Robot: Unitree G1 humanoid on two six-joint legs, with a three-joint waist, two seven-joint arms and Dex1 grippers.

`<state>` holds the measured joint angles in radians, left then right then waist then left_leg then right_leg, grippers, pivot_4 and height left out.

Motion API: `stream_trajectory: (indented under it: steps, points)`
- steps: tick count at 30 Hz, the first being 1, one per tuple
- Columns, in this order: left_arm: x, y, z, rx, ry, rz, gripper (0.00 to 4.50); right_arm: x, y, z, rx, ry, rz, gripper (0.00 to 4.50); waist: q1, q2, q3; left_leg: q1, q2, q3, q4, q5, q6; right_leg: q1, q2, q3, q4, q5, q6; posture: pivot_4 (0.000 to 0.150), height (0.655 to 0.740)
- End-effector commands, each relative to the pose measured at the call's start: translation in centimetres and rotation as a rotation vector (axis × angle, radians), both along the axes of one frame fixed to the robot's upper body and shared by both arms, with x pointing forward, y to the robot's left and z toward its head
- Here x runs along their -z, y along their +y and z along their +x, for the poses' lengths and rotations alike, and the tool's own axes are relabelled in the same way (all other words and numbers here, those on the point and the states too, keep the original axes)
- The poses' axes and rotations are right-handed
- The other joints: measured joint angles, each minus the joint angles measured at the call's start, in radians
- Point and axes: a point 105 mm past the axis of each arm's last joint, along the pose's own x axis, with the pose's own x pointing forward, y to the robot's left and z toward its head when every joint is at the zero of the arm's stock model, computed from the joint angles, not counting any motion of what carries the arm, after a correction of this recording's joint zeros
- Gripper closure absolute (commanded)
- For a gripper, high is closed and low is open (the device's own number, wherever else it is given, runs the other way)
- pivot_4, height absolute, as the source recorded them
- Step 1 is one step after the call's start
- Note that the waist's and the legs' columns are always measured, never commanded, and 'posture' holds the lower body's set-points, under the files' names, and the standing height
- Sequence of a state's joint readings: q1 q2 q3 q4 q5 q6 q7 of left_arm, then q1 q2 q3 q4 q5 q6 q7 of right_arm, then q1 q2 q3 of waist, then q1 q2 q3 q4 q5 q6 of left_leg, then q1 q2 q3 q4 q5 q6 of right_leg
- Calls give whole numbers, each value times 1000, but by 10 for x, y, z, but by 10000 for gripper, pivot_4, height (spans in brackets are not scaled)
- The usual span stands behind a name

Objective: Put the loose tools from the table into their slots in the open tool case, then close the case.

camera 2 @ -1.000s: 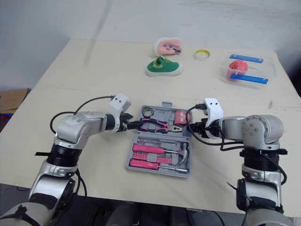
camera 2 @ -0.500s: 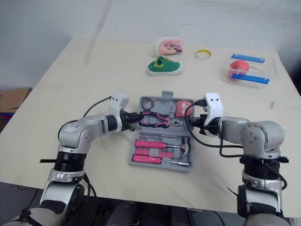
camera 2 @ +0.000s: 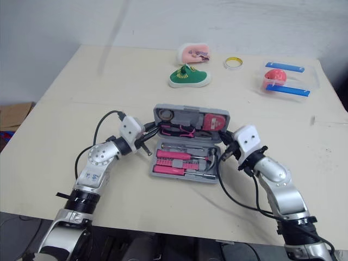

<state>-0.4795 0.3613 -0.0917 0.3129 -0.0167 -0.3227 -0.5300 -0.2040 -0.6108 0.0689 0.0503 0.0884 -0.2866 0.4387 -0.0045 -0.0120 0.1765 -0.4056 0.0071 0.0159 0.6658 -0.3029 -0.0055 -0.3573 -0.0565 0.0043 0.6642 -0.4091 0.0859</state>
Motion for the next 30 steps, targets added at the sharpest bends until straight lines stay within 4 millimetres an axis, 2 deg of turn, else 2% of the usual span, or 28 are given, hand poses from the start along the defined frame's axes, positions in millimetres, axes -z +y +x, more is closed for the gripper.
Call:
stream_trajectory:
  steps: [1, 3, 6, 8, 10, 11, 12, 16, 18, 19, 21, 23, 25, 26, 28, 30]
  points:
    - [1, 20, -3, -43, -89, 74, 42763, 14, -12, -6, 2, -73, -165, 45000, -1, 0, 0, 0, 0, 0, 0, 0, 0, 0, 0, -1, 0, 0, 0, 1500, 7400]
    - [2, 30, -4, -68, -96, 52, 42763, 16, -7, -11, -45, -73, -147, 45000, -2, 0, 0, 1, 0, 0, 0, 0, 0, 0, 0, -1, 1, 0, 0, 1500, 7400]
    - [2, 36, -10, -51, -109, 60, 33310, 16, -9, -16, -62, -72, -135, 33530, -6, 0, 0, 1, 1, 0, 0, 0, 0, 0, 0, -1, 2, 0, 0, 1500, 7400]
    - [11, 47, -13, -52, -54, 84, 23267, 17, -22, -19, -23, -75, -175, 22171, -10, 0, 0, 2, 1, 0, 0, 0, 0, 0, 0, -1, 3, 0, 0, 1500, 7400]
    - [20, 68, -19, -74, 6, 117, 13810, 20, -37, -26, 14, -69, -243, 11501, -15, 0, 0, 2, 1, 0, 0, 0, 0, 0, 0, -2, 4, 0, 0, 1500, 7400]
    - [25, 80, -22, -89, 50, 123, 13702, 22, -46, -29, 38, -48, -259, 7137, -16, 0, 0, 2, 1, 0, 0, 0, 0, 0, -1, -2, 4, 0, 0, 1500, 7400]
    - [29, 93, -25, -119, 83, 128, 13702, 23, -54, -34, 52, -39, -264, 7137, -18, 0, 0, 3, 1, 0, 0, 0, 0, 0, -1, -2, 4, 0, 0, 1500, 7400]
    - [32, 125, -32, -179, 147, 158, 13702, 21, -72, -52, 79, -13, -272, 7137, -21, 0, 0, 4, 1, 0, -1, 0, 0, 2, -1, -2, 4, 0, 0, 1500, 7400]
    - [26, 140, -31, -200, 182, 141, 13702, 22, -86, -66, 92, 43, -274, 7137, -21, 0, 0, 4, 1, 0, -1, 0, 0, 2, -1, -1, 3, 0, 0, 1500, 7400]
    - [21, 141, -28, -203, 182, 125, 13702, 20, -89, -69, 101, 61, -255, 7137, -21, 0, 0, 4, 1, 0, -1, 0, 0, 3, -1, -2, 3, 0, 0, 1500, 7400]
    - [11, 133, -21, -179, 174, 89, 13702, 18, -86, -74, 79, 126, -169, 7137, -19, 0, 0, 5, 1, 0, -1, 0, 0, 5, -1, -2, 2, 0, 0, 1500, 7400]
    - [-1, 110, -11, -102, 177, 44, 13702, 19, -71, -85, -27, 259, -59, 7137, -17, 0, 0, 9, 0, -1, -1, 0, 1, 10, -2, -3, -1, 0, 0, 1500, 7400]
    - [-9, 90, -4, -35, 191, 21, 18932, 20, -53, -97, -135, 366, -11, 6719, -9, 0, 0, 17, 0, -2, -2, -1, 2, 20, -2, -4, -4, 0, 0, 1500, 7400]
    - [-11, 83, -1, -14, 193, 20, 22114, 21, -48, -101, -166, 400, -4, 12526, -6, 0, 0, 17, 0, -2, -2, -1, 2, 20, -2, -4, -4, 0, 0, 1500, 7400]
    - [-14, 67, 7, 25, 197, 17, 30901, 21, -36, -105, -211, 440, -1, 20898, -5, 0, 0, 17, 0, -2, -2, -1, 2, 20, -2, -4, -4, 0, 0, 1500, 7400]
    - [-14, 55, 15, 50, 213, 26, 40607, 21, -27, -107, -243, 464, -3, 31692, -4, 0, 0, 17, 0, -2, -2, -1, 2, 20, -1, -4, -4, 0, 0, 1500, 7400]
